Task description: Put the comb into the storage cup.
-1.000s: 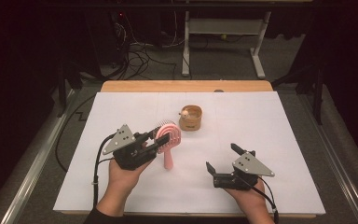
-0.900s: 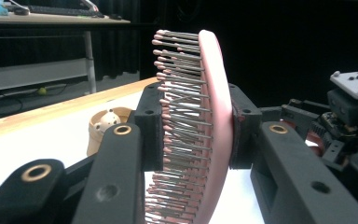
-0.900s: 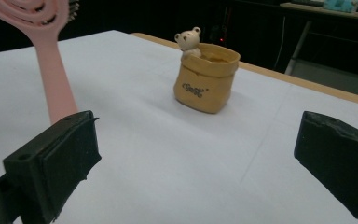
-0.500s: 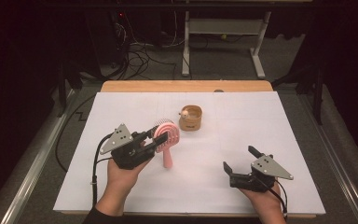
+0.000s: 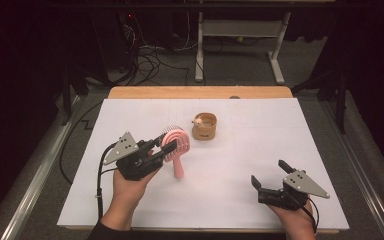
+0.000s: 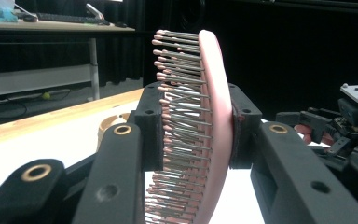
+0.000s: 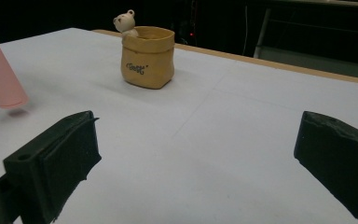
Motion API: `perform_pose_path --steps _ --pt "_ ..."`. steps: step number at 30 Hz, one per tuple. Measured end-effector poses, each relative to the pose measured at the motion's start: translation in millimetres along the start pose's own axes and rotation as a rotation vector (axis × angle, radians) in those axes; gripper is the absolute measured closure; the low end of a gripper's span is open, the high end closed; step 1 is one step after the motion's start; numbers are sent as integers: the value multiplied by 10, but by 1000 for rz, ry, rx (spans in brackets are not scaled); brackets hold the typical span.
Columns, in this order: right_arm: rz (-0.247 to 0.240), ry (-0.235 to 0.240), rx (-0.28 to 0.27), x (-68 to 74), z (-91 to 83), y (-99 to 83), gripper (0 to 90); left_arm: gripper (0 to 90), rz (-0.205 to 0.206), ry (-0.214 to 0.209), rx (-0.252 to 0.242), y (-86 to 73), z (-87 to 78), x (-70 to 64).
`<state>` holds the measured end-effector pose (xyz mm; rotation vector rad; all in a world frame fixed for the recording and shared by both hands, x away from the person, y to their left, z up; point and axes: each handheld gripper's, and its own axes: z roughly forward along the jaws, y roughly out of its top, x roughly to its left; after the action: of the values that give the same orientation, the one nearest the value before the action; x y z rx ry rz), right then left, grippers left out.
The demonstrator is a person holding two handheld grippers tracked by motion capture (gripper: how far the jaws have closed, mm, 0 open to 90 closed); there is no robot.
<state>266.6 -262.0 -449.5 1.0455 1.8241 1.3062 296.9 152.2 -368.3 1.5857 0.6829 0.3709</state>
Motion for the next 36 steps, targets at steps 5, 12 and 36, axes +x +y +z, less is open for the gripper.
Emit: perform_pose_path --steps 5,12,36 --pt "15 -19 -11 -80 -76 -35 1 642 -25 -13 -26 4 -9 8" --pt "35 -23 -15 -115 -56 -50 1 642 -35 -11 -28 -13 49 -5" --pt "5 5 -19 -61 -43 -19 0 643 -9 -12 -67 426 343 -57"
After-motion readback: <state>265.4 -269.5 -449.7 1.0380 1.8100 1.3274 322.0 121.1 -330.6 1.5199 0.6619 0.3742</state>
